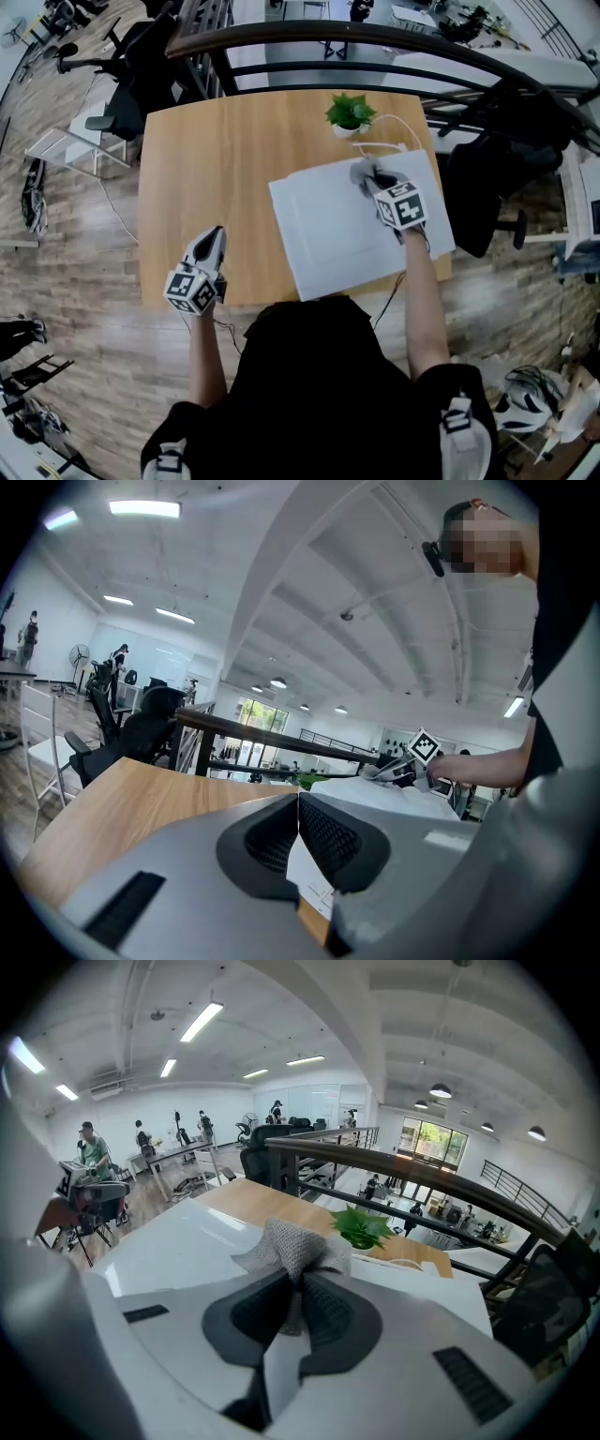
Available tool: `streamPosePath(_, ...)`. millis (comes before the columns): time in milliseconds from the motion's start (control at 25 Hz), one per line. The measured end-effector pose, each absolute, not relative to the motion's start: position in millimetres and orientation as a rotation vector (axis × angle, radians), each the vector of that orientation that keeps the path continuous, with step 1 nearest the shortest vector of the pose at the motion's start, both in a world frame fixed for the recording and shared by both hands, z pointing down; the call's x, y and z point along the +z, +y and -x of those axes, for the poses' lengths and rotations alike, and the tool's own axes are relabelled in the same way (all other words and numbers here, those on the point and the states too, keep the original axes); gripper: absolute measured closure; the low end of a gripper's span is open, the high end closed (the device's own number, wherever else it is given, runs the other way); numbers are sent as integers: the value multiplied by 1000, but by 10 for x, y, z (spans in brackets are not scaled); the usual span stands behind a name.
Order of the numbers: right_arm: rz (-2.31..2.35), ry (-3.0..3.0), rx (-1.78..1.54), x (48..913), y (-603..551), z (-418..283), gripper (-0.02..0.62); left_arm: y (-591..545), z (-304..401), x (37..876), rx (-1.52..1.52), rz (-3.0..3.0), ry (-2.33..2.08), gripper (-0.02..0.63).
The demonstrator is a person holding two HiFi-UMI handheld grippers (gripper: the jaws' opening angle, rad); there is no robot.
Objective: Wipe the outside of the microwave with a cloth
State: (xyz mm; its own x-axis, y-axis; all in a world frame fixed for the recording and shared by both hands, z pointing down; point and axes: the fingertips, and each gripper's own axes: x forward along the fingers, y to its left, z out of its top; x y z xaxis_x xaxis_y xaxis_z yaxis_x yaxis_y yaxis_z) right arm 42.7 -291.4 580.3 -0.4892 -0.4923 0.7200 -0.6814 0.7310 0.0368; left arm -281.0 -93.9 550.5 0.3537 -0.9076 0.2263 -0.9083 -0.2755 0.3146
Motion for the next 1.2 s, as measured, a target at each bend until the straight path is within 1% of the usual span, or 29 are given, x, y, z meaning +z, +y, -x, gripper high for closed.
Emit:
streamPosePath(720, -780, -2236, 299, 5815, -2518, 500, 568, -772, 3210, 5552, -3, -2257, -1563, 603)
streamPosePath(1200, -737, -2242, 287, 5844, -2337, 894, 568, -588, 3487, 5576, -4, -2248, -1584, 603)
